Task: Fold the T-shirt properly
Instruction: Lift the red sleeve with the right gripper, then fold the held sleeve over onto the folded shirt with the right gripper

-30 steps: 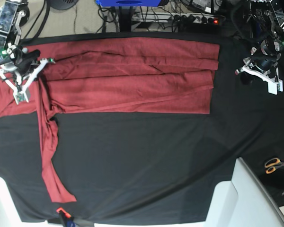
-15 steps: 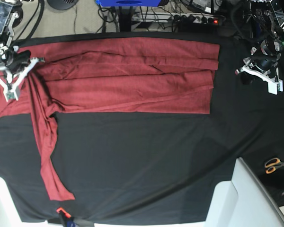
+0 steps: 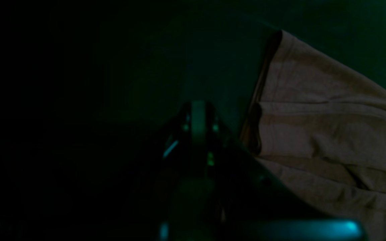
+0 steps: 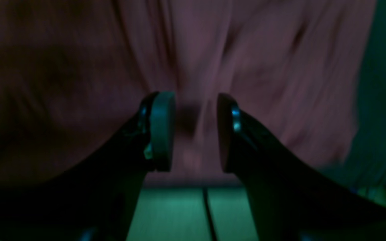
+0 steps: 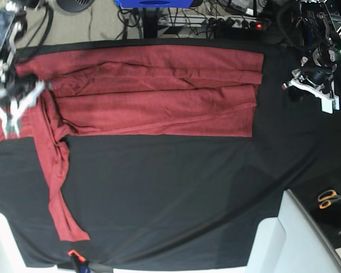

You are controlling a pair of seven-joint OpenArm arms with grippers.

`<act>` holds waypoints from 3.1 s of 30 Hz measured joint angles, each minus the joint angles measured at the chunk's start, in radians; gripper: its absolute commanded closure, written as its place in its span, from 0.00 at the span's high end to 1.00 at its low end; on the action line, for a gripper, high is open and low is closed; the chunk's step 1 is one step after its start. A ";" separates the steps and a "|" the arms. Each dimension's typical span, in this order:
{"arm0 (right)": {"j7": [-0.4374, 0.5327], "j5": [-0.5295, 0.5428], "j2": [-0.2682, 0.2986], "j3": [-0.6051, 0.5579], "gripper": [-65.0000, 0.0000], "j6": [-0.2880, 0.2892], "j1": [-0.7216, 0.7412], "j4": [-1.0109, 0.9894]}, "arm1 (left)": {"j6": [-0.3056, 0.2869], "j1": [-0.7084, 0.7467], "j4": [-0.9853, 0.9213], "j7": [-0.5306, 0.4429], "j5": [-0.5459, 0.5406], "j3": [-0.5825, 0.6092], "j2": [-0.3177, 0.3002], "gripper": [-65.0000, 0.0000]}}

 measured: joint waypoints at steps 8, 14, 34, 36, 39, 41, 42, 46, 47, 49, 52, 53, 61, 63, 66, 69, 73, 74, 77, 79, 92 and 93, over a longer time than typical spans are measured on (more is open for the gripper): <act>0.025 -0.002 0.105 0.007 0.32 -0.006 0.452 -0.565 | 0.000 0.003 -0.001 -0.002 0.002 0.000 0.000 0.00; 0.245 0.003 0.176 0.006 0.32 -0.016 0.621 -1.002 | -0.001 0.009 -0.001 -0.003 0.000 -0.007 0.000 0.00; 0.429 -0.009 0.252 0.003 0.32 -0.095 0.665 -1.229 | -0.003 0.023 -0.001 -0.003 0.000 -0.003 0.000 0.00; 0.428 -0.009 0.261 0.003 0.32 -0.095 0.673 -1.233 | -0.003 0.023 -0.001 -0.003 0.000 -0.002 -0.005 0.00; 0.431 -0.008 0.259 0.003 0.32 -0.094 0.674 -1.233 | -0.003 0.023 -0.001 -0.003 0.000 -0.002 -0.013 0.00; 0.431 -0.009 0.254 0.003 0.32 -0.090 0.669 -1.233 | -0.003 0.023 -0.001 -0.003 0.000 -0.002 -0.013 0.00; 0.429 -0.008 0.247 0.003 0.32 -0.090 0.665 -1.233 | -0.003 0.023 -0.001 -0.003 0.000 -0.002 -0.013 0.00; 0.438 -0.001 0.232 0.003 0.31 -0.090 0.659 -1.233 | -0.003 0.022 -0.001 -0.003 0.000 -0.002 -0.011 0.00; 0.439 -0.001 0.229 0.003 0.31 -0.090 0.659 -1.233 | -0.003 0.022 -0.001 -0.003 0.000 -0.002 -0.011 0.00; 0.447 -0.001 0.221 0.003 0.31 -0.090 0.659 -1.232 | -0.003 0.022 -0.001 -0.003 0.000 -0.002 -0.011 0.00; 0.443 -0.001 0.217 0.003 0.30 -0.090 0.661 -1.233 | -0.003 0.022 -0.001 -0.003 0.000 -0.003 -0.011 0.00; 0.443 0.000 0.215 0.003 0.25 -0.090 0.662 -1.233 | -0.003 0.022 -0.001 -0.003 0.000 -0.003 -0.012 0.00; 0.412 -0.009 0.207 0.003 0.00 -0.087 0.652 -1.184 | -0.003 0.022 -0.001 -0.003 0.000 -0.002 -0.011 0.00; 0.357 -0.010 0.203 0.003 0.00 -0.068 0.641 -1.117 | -0.003 0.022 -0.001 -0.003 0.000 -0.002 -0.011 0.00; 0.217 -0.006 0.184 0.012 0.00 0.014 0.600 -0.939 | -0.003 0.022 -0.001 -0.003 0.000 -0.001 -0.013 0.00; 0.092 -0.005 0.132 0.010 0.00 0.022 0.517 -0.729 | -0.003 0.019 -0.001 -0.004 0.000 0.000 -0.011 0.00; -0.011 -0.006 0.038 0.003 0.00 0.039 0.353 -0.432 | -0.003 0.003 -0.003 -0.004 0.000 -0.001 -0.013 0.00; -0.033 -0.012 0.018 -0.006 0.00 0.048 0.316 -0.367 | -0.003 0.003 -0.003 -0.004 0.000 0.000 -0.014 0.00; -0.071 0.000 -0.008 -0.067 0.00 0.067 0.233 -0.219 | -0.003 0.002 -0.003 -0.002 0.002 0.001 -0.012 0.00; -0.069 0.000 -0.025 -0.101 0.00 0.066 0.176 -0.138 | -0.003 -0.003 -0.003 -0.003 0.003 0.000 -0.013 0.00; -0.071 -0.001 -0.075 -0.262 0.00 0.068 -0.080 0.084 | -0.003 -0.008 -0.025 -0.003 0.000 0.002 -0.013 0.00; -0.072 -0.002 -0.075 -0.270 0.00 0.068 -0.089 0.091 | -0.003 -0.008 -0.025 -0.003 0.003 0.002 -0.013 0.00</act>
